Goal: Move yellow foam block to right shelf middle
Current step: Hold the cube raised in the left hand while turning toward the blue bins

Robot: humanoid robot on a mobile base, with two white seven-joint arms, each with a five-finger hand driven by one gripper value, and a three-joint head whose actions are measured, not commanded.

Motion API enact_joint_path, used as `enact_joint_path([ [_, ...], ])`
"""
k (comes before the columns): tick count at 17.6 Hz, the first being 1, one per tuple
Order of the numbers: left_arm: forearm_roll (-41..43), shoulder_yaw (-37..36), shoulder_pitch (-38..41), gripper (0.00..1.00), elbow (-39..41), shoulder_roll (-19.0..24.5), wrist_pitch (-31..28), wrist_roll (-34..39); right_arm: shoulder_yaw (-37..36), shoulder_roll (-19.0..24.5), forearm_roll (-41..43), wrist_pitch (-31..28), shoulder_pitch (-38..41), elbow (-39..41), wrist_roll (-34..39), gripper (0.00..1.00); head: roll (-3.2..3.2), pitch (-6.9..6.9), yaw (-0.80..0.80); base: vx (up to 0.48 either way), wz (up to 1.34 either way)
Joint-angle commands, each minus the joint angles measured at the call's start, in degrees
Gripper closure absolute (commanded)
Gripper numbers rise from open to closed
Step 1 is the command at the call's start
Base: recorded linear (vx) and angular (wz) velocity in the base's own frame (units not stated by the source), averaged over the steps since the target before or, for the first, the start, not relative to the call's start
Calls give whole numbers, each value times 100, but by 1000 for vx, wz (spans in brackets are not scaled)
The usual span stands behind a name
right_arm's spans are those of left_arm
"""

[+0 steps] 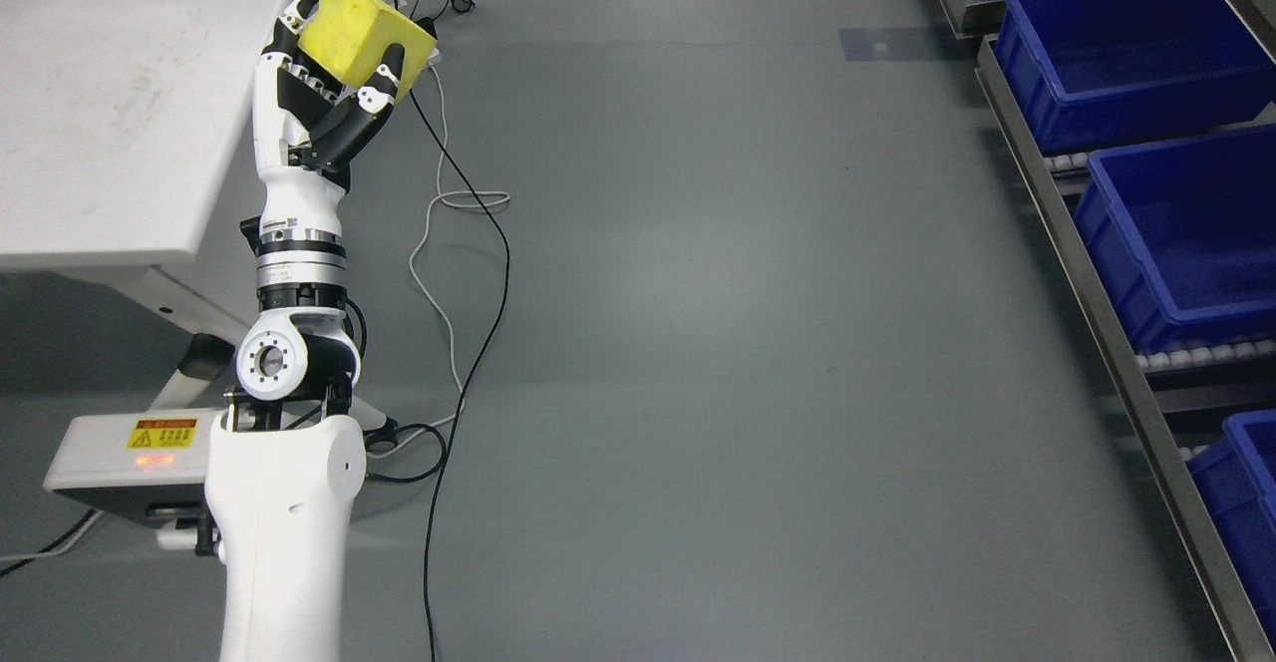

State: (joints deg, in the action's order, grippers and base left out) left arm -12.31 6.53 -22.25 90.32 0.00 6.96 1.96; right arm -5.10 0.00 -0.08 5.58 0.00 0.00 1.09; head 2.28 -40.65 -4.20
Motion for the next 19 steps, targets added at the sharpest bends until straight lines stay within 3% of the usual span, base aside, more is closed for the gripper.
enact_joint_path([
  [1, 9, 32, -25, 56, 126, 100, -1, -2, 0, -100, 8, -4, -9, 100, -3, 0, 0, 0, 0, 371, -67],
  [11, 9, 138, -140, 56, 126, 100, -80, -2, 0, -100, 8, -4, -18, 100, -3, 0, 0, 0, 0, 392, -135],
  [19, 0, 357, -280, 56, 118, 100, -195, 6, 0, -100, 17, -4, -18, 100, -3, 0, 0, 0, 0, 348, -540],
])
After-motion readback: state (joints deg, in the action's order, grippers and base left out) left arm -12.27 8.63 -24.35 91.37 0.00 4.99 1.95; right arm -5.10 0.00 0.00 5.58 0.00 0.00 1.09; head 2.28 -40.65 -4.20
